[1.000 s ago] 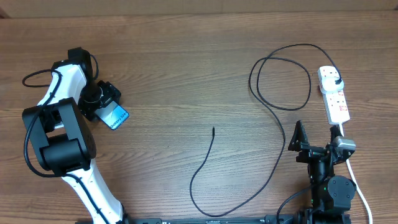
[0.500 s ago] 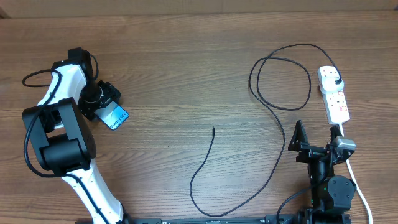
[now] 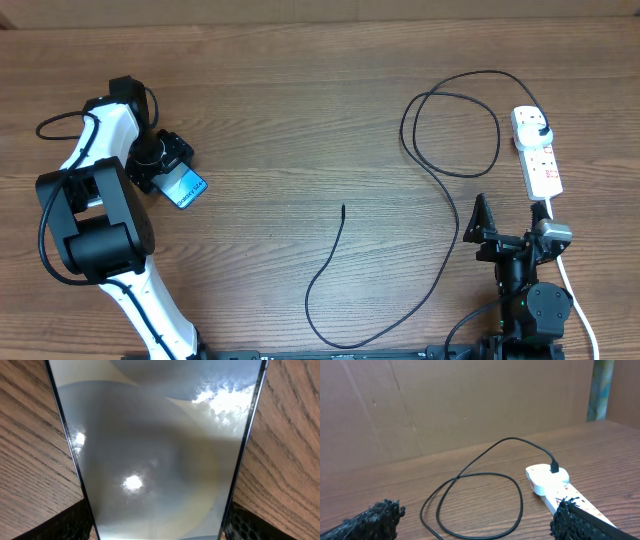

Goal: Plug charger to phone and switch on socket

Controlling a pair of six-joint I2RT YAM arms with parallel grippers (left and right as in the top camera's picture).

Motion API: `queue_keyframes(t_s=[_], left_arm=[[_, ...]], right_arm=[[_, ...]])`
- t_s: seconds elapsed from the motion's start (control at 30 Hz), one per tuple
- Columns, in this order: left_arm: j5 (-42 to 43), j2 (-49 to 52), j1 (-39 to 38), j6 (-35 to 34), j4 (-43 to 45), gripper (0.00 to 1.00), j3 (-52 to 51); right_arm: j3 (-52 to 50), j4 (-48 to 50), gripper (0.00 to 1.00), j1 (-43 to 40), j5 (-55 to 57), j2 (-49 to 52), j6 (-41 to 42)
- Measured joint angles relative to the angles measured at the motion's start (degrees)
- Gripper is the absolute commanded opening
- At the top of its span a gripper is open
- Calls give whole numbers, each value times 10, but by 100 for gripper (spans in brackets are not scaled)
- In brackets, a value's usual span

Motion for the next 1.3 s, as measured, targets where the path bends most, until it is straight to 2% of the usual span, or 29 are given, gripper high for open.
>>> queue_keyframes(t_s=[0.4, 0.77, 0.83, 1.03, 1.3], left_arm=[[0, 0, 0, 0, 0, 73, 0], [0, 0, 0, 0, 0, 62, 0], [0, 0, 0, 0, 0, 57, 0], [0, 0, 0, 0, 0, 50, 0], [0, 0, 0, 0, 0, 36, 0]], right_arm=[[0, 0, 100, 0, 0, 0, 0], [0, 0, 100, 0, 0, 0, 0], [0, 0, 100, 0, 0, 0, 0], [0, 0, 100, 0, 0, 0, 0], [0, 0, 100, 0, 0, 0, 0]])
